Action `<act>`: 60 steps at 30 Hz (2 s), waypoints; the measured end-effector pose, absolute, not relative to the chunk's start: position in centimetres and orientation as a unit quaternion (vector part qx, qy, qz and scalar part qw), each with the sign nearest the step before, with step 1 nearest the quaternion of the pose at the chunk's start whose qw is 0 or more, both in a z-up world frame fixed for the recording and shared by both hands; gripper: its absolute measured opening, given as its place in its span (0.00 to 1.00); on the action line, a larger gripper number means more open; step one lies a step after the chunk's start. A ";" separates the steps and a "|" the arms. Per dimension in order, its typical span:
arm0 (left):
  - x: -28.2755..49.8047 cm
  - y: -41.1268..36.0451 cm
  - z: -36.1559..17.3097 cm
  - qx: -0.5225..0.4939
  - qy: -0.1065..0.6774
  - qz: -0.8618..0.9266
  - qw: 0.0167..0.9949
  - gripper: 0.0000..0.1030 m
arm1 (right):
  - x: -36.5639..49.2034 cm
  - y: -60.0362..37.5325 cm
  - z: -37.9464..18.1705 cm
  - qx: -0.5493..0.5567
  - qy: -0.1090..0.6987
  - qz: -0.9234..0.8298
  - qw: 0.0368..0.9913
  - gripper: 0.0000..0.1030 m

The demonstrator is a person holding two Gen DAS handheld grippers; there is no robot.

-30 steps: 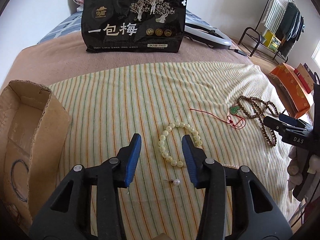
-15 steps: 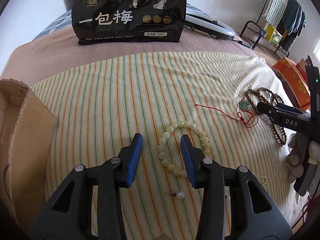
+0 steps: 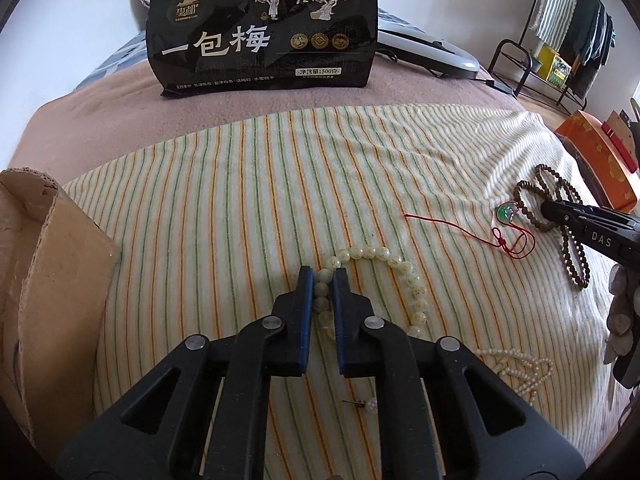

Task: Organize jewelry
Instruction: 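Close the left tool on the cream bead bracelet while the right tool grasps the prayer beads, then lift bracelet and prayer beads and carry both over the cardboard box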

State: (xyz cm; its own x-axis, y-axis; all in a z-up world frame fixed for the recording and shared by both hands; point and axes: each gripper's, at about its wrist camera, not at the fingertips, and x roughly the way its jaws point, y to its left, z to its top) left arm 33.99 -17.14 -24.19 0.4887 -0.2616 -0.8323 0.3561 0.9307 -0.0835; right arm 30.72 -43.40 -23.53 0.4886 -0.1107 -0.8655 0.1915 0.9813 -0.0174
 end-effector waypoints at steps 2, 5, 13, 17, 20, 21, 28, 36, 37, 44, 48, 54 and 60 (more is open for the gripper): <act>33.9 -17.1 -24.0 0.047 0.473 -0.179 0.861 0.06 | 30.6 -43.3 -23.4 0.039 0.500 -0.083 0.861 0.12; 33.7 -17.1 -23.7 0.046 0.473 -0.180 0.861 0.06 | 30.4 -43.4 -23.1 0.044 0.500 -0.074 0.862 0.10; 32.9 -16.9 -22.2 0.046 0.459 -0.181 0.869 0.05 | 29.1 -43.4 -22.0 0.054 0.489 -0.064 0.868 0.09; 32.4 -16.6 -21.0 0.044 0.450 -0.181 0.873 0.05 | 28.2 -43.1 -20.5 0.051 0.477 -0.059 0.875 0.09; 31.9 -16.2 -20.0 0.040 0.444 -0.183 0.877 0.05 | 27.4 -42.8 -19.1 0.047 0.467 -0.056 0.881 0.09; 31.7 -16.1 -19.7 0.038 0.441 -0.183 0.878 0.05 | 27.2 -42.7 -18.6 0.047 0.463 -0.055 0.883 0.09; 30.1 -15.1 -16.9 0.031 0.421 -0.187 0.887 0.05 | 25.5 -41.8 -14.9 0.043 0.437 -0.046 0.897 0.09; 28.1 -13.6 -13.7 0.020 0.398 -0.191 0.897 0.05 | 23.6 -40.3 -10.5 0.033 0.408 -0.039 0.912 0.09; 27.8 -13.4 -13.3 0.019 0.395 -0.191 0.899 0.05 | 23.4 -40.1 -10.0 0.032 0.405 -0.038 0.913 0.09; 26.0 -11.7 -10.6 0.013 0.372 -0.192 0.908 0.05 | 22.2 -37.9 -6.8 0.020 0.384 -0.025 0.923 0.09; 25.1 -10.5 -9.1 0.008 0.360 -0.191 0.913 0.05 | 21.6 -36.5 -5.0 0.016 0.371 -0.013 0.928 0.09; 24.0 -8.0 -7.2 0.001 0.345 -0.182 0.921 0.05 | 20.9 -33.4 -2.5 0.008 0.353 0.009 0.936 0.09; 23.2 -4.9 -5.7 -0.007 0.332 -0.171 0.928 0.05 | 20.8 -29.6 -0.3 -0.004 0.335 0.036 0.942 0.09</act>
State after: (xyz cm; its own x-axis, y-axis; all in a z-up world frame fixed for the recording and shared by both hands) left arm 23.16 -4.90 -5.73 0.7217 -0.3220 -0.6127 0.3127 0.9414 -0.1265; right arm 20.80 -29.56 -0.29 0.7734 0.0660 -0.6304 -0.0707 0.9973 0.0176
